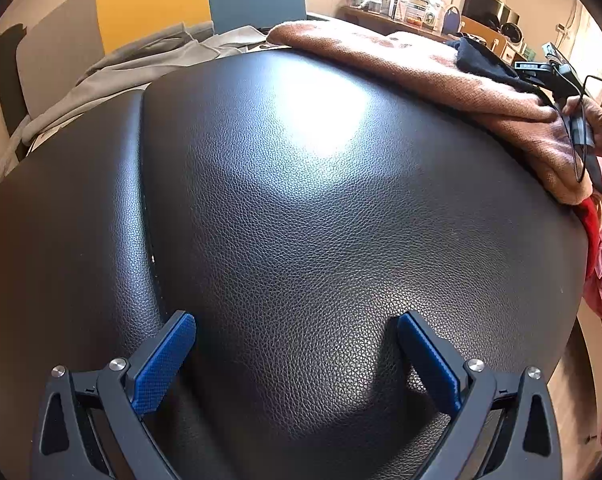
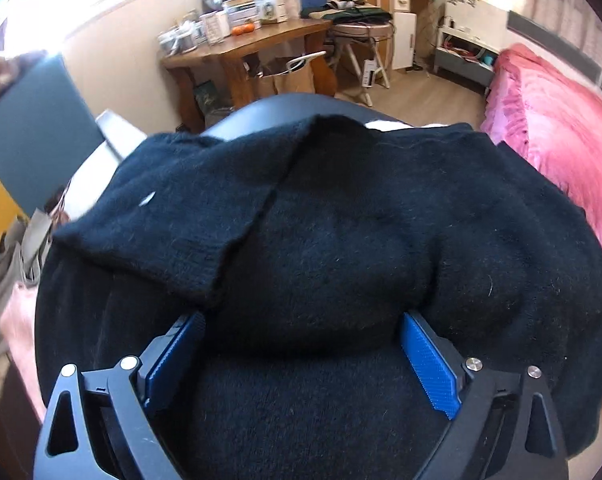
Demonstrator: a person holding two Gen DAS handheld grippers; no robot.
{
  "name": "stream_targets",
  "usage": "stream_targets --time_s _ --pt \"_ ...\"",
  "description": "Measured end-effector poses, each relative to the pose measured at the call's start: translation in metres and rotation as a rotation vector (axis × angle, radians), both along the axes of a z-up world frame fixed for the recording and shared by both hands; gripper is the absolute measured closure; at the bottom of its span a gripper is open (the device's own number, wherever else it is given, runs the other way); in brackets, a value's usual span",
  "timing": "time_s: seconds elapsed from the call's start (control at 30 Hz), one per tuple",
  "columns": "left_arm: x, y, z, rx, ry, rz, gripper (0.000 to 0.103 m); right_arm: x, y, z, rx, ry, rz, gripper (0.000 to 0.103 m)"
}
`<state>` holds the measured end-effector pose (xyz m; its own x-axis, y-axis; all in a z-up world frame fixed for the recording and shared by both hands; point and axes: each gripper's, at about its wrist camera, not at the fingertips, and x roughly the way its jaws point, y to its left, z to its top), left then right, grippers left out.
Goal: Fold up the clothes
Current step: 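Grasp the black sweater with the right tool and lift it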
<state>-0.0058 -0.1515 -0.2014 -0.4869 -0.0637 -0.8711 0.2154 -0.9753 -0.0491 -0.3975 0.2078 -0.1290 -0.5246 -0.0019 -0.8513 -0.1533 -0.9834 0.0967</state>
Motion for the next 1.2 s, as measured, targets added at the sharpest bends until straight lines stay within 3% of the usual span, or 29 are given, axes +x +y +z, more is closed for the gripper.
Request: stream_targets --time_s 0.03,0.07,0.1,0.13,0.23,0.37,0.4,0.5,0.63,0.7,0.77,0.8,0.83,0.9,1.03,1.2 --pt "0.007 -0.003 0.001 0.000 0.001 0.001 0.000 0.003 -0.002 0.003 0.005 0.008 0.010 0.041" --pt "0.014 -0.007 0.001 0.001 0.003 0.001 0.000 0.008 -0.004 0.009 0.009 0.024 0.019 0.054" --pt "0.014 -0.007 0.001 0.001 0.003 0.002 0.000 0.013 -0.006 0.014 0.013 0.039 0.028 0.078" --pt "0.015 -0.007 0.001 0.001 0.004 0.001 0.000 0.018 -0.007 0.020 0.010 0.055 0.036 0.092" --pt "0.016 -0.008 -0.001 0.002 0.006 0.000 0.000 0.035 -0.010 0.034 -0.052 0.099 0.055 0.097" --pt "0.020 -0.006 0.000 -0.005 0.015 0.002 0.000 0.077 -0.022 0.051 -0.264 0.161 0.190 0.103" --pt "0.021 -0.006 0.000 -0.006 0.016 0.002 0.000 0.090 -0.032 0.053 -0.331 0.163 0.268 0.103" --pt "0.023 -0.007 0.000 -0.006 0.017 0.006 0.000 0.143 -0.077 0.049 -0.303 0.122 0.451 0.103" --pt "0.025 -0.009 0.002 -0.004 0.007 0.001 0.000 0.179 -0.089 0.042 -0.284 0.109 0.511 0.102" --pt "0.026 -0.011 0.002 -0.004 0.006 -0.004 0.000 0.168 -0.073 0.046 -0.290 0.112 0.470 0.101" --pt "0.028 -0.012 0.001 -0.005 0.007 -0.009 0.000 0.144 -0.048 0.053 -0.337 0.139 0.374 0.092" --pt "0.029 -0.012 0.001 -0.006 0.009 -0.009 0.000 0.131 -0.034 0.056 -0.369 0.156 0.319 0.073" --pt "0.030 -0.013 0.001 -0.007 0.011 -0.010 0.000 0.117 -0.019 0.061 -0.400 0.183 0.252 0.045" --pt "0.031 -0.013 0.001 -0.008 0.016 -0.010 0.000 0.088 0.003 0.071 -0.419 0.242 0.146 0.025" --pt "0.031 -0.014 0.002 -0.008 0.016 -0.010 0.000 0.017 0.027 0.077 -0.406 0.260 -0.024 0.023" --pt "0.025 -0.013 0.004 -0.004 0.006 -0.011 0.000 -0.052 0.032 0.045 -0.392 0.131 -0.158 0.022"
